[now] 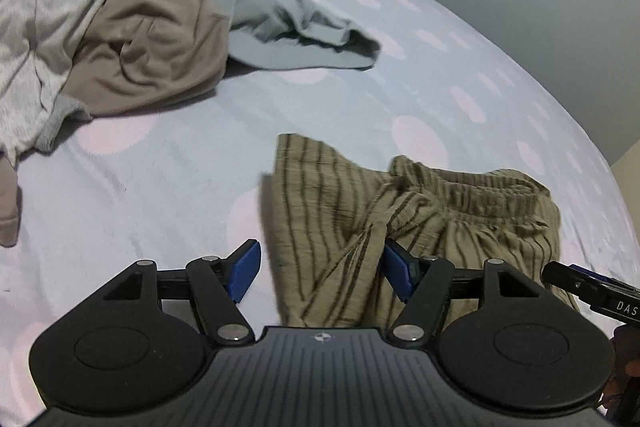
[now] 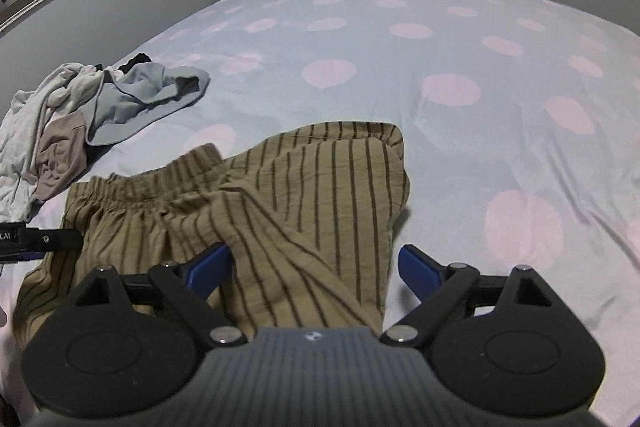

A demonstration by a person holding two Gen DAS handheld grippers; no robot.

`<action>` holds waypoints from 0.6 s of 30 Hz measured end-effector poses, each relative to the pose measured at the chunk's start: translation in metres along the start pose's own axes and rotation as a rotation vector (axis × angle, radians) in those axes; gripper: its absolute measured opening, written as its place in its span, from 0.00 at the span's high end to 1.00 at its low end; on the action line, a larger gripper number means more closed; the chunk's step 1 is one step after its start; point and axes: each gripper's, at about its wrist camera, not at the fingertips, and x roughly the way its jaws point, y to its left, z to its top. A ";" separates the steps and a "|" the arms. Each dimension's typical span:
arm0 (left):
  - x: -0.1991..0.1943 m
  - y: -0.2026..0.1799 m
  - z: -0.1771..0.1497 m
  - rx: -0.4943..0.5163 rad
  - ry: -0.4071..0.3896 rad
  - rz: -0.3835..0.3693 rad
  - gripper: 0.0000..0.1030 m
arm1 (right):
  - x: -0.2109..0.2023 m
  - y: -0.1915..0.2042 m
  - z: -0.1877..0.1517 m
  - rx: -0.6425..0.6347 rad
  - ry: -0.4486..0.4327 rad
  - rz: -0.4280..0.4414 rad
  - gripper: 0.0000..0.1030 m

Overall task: Fold clothes
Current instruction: 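Grasp the folded pants waistband with the left gripper while the right gripper grasps it too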

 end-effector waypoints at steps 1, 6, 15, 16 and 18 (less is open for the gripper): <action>0.002 0.000 -0.001 0.004 -0.003 -0.001 0.36 | 0.005 -0.001 0.001 0.001 0.006 0.008 0.10; 0.012 -0.009 -0.002 0.088 -0.029 0.013 0.32 | 0.029 -0.001 0.001 0.007 0.024 0.037 0.11; 0.020 -0.025 -0.007 0.205 -0.058 -0.042 0.77 | 0.032 0.016 -0.002 -0.020 0.002 0.040 0.76; 0.018 -0.026 -0.008 0.211 -0.063 -0.044 0.79 | 0.031 0.018 -0.002 -0.020 0.001 0.045 0.83; 0.013 -0.028 -0.009 0.220 -0.080 -0.046 0.87 | 0.024 0.022 -0.002 -0.014 -0.021 0.039 0.86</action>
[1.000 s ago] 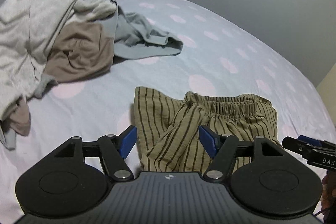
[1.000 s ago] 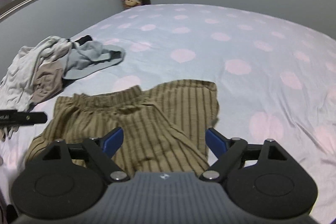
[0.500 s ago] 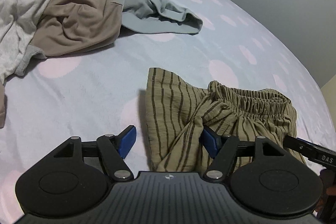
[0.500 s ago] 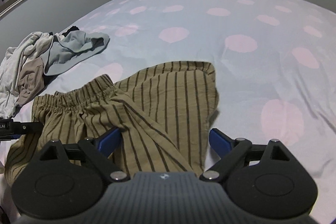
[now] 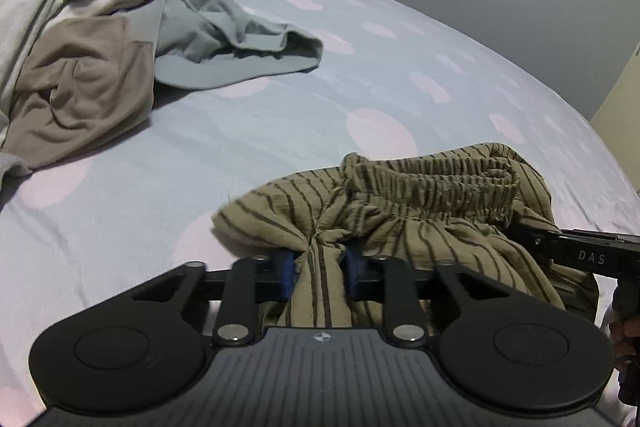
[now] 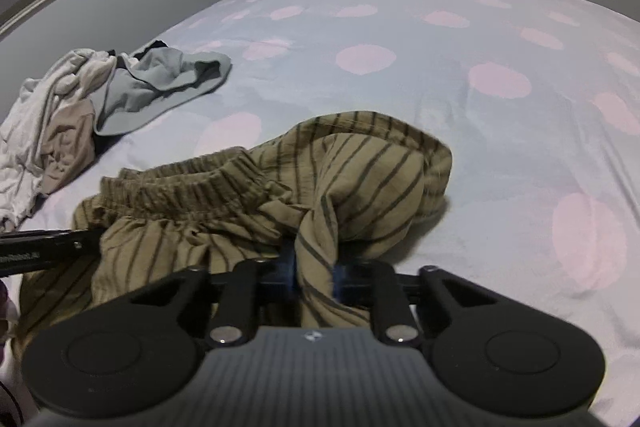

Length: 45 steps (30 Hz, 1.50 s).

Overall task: Fold clothes
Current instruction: 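Grasp the folded pants waistband with the left gripper while the right gripper grasps it too, then carry the folded pants with both grippers toward the rust-red blanket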

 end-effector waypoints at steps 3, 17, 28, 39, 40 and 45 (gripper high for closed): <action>-0.013 -0.006 0.003 0.010 -0.033 -0.010 0.89 | -0.017 0.007 0.002 0.007 -0.049 -0.010 0.88; -0.117 -0.100 0.036 0.187 -0.238 -0.159 0.90 | -0.186 0.019 -0.003 -0.010 -0.302 -0.132 0.88; -0.161 -0.266 0.035 0.453 -0.268 -0.488 0.90 | -0.379 -0.013 -0.071 0.147 -0.452 -0.410 0.88; -0.197 -0.477 0.017 0.812 -0.294 -0.825 0.90 | -0.540 -0.057 -0.153 0.354 -0.612 -0.745 0.88; -0.200 -0.494 0.013 0.838 -0.295 -0.853 0.90 | -0.550 -0.060 -0.158 0.366 -0.622 -0.774 0.88; -0.206 -0.568 -0.017 0.982 -0.279 -0.968 0.90 | -0.590 -0.074 -0.187 0.447 -0.652 -0.892 0.88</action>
